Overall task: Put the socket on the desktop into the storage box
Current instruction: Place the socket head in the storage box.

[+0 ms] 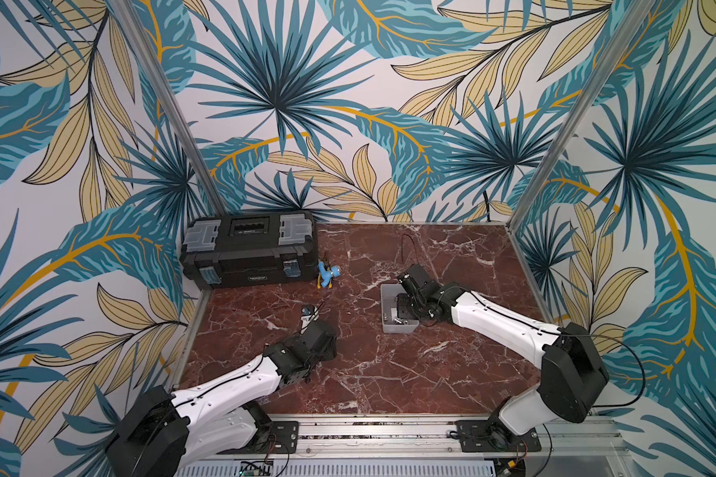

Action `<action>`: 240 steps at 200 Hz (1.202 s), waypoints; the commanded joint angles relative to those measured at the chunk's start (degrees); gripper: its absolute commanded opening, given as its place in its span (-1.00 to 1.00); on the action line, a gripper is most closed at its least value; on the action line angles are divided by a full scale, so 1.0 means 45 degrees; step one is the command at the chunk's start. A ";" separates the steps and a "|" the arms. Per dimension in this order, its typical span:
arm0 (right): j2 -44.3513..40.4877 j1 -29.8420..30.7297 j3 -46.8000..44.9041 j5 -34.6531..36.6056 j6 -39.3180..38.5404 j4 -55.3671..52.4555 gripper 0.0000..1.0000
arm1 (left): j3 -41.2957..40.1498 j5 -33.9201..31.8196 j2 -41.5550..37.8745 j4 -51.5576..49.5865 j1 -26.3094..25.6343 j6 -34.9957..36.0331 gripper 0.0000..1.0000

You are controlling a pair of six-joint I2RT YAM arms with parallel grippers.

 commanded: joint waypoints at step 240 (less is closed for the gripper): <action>-0.0504 0.0175 0.0871 0.1249 -0.0924 -0.0910 0.07 | -0.0053 0.0258 -0.0244 0.1070 0.0322 0.0044 0.29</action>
